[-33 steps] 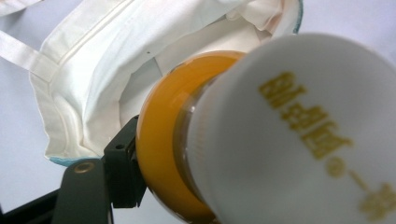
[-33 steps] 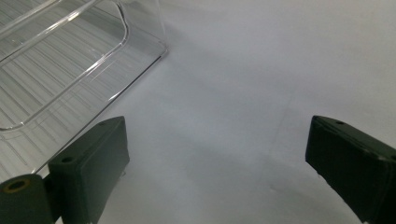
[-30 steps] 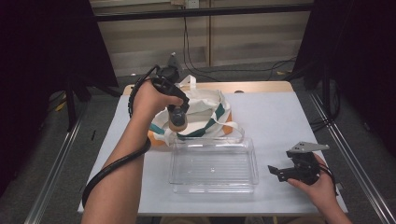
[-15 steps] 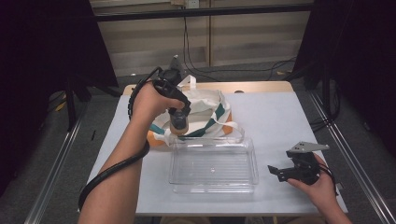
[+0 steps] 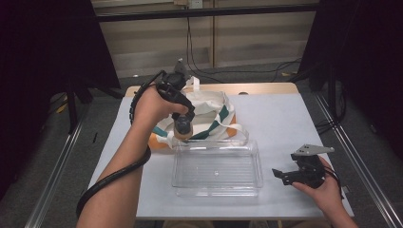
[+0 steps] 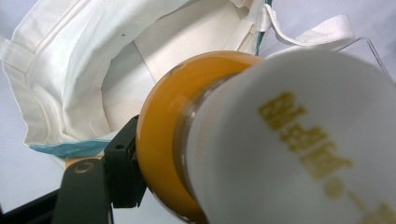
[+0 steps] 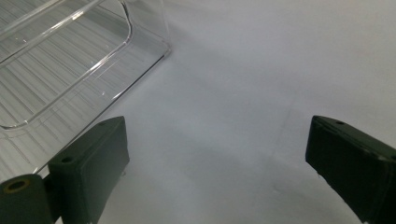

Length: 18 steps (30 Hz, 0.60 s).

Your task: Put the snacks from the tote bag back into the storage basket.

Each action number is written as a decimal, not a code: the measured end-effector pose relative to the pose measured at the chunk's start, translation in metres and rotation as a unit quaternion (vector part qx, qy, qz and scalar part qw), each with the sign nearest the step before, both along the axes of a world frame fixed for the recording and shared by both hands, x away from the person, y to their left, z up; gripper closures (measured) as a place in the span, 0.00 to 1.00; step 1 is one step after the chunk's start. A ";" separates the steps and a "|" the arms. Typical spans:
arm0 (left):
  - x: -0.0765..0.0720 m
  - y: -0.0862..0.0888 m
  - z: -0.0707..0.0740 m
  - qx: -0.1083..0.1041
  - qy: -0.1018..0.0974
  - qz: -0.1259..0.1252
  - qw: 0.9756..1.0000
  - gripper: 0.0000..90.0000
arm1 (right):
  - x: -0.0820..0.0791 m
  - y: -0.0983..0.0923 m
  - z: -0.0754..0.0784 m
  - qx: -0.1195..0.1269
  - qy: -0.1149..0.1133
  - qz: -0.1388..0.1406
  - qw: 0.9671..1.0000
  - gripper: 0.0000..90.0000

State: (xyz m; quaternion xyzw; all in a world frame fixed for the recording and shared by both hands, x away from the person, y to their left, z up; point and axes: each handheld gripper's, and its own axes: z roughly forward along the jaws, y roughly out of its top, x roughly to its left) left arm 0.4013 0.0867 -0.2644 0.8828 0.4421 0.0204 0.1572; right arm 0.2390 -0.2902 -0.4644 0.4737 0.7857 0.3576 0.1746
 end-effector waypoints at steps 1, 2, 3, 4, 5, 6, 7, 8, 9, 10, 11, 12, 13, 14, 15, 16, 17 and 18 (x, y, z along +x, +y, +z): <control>0.000 0.001 0.000 0.002 0.004 -0.003 1.000 0.33 | 0.000 0.000 0.000 0.000 0.002 -0.001 1.000 0.06; -0.001 0.001 0.000 0.004 0.004 -0.006 1.000 0.33 | 0.000 0.000 0.000 0.000 0.002 -0.001 1.000 0.06; -0.002 0.001 0.000 0.003 0.003 -0.004 1.000 0.33 | 0.000 0.000 0.000 0.000 0.002 -0.002 1.000 0.06; -0.002 0.001 0.000 0.003 0.004 -0.008 1.000 0.33 | 0.000 0.000 0.000 -0.001 0.001 0.000 1.000 0.06; -0.002 0.002 0.001 0.004 0.005 -0.009 1.000 0.33 | 0.000 0.001 0.000 -0.001 0.001 0.001 1.000 0.06; -0.003 0.002 0.001 0.001 0.004 -0.006 1.000 0.33 | 0.000 0.001 0.000 -0.002 0.001 0.003 1.000 0.06; -0.003 0.002 0.001 0.001 0.002 -0.007 1.000 0.33 | 0.000 0.001 0.000 -0.002 0.000 0.004 1.000 0.06; -0.004 0.003 0.001 0.004 0.001 -0.010 1.000 0.33 | 0.000 0.001 0.000 -0.002 0.000 0.004 1.000 0.06; -0.004 0.003 0.001 0.006 0.002 -0.010 1.000 0.33 | 0.000 0.001 0.000 -0.002 0.000 0.004 1.000 0.06; -0.005 0.003 0.001 0.003 0.003 -0.007 1.000 0.33 | 0.000 0.001 0.000 -0.003 -0.001 0.005 1.000 0.06; -0.005 0.003 0.001 0.001 0.003 -0.005 1.000 0.33 | 0.000 0.001 0.000 -0.003 -0.001 0.005 1.000 0.06; -0.006 0.003 0.001 0.002 0.003 -0.006 1.000 0.33 | 0.000 0.001 0.000 -0.003 -0.001 0.004 1.000 0.06; -0.006 0.003 0.001 0.004 0.005 -0.008 1.000 0.33 | 0.000 0.001 0.000 -0.003 0.000 0.004 1.000 0.06; -0.006 0.004 0.001 0.005 0.005 -0.012 1.000 0.33 | 0.000 0.001 0.000 -0.003 0.000 0.004 1.000 0.06; -0.007 0.004 0.001 0.004 0.005 -0.011 1.000 0.33 | 0.000 0.001 0.000 -0.003 0.000 0.004 1.000 0.06; -0.007 0.004 0.001 0.000 0.002 -0.009 1.000 0.33 | 0.000 0.001 0.000 -0.003 -0.001 0.004 1.000 0.06; -0.007 0.004 0.001 0.000 0.002 -0.013 1.000 0.33 | 0.000 0.001 0.000 -0.003 -0.001 0.004 1.000 0.06; -0.008 0.004 0.002 0.000 0.001 -0.010 1.000 0.33 | 0.000 0.001 0.000 -0.002 -0.001 0.004 1.000 0.06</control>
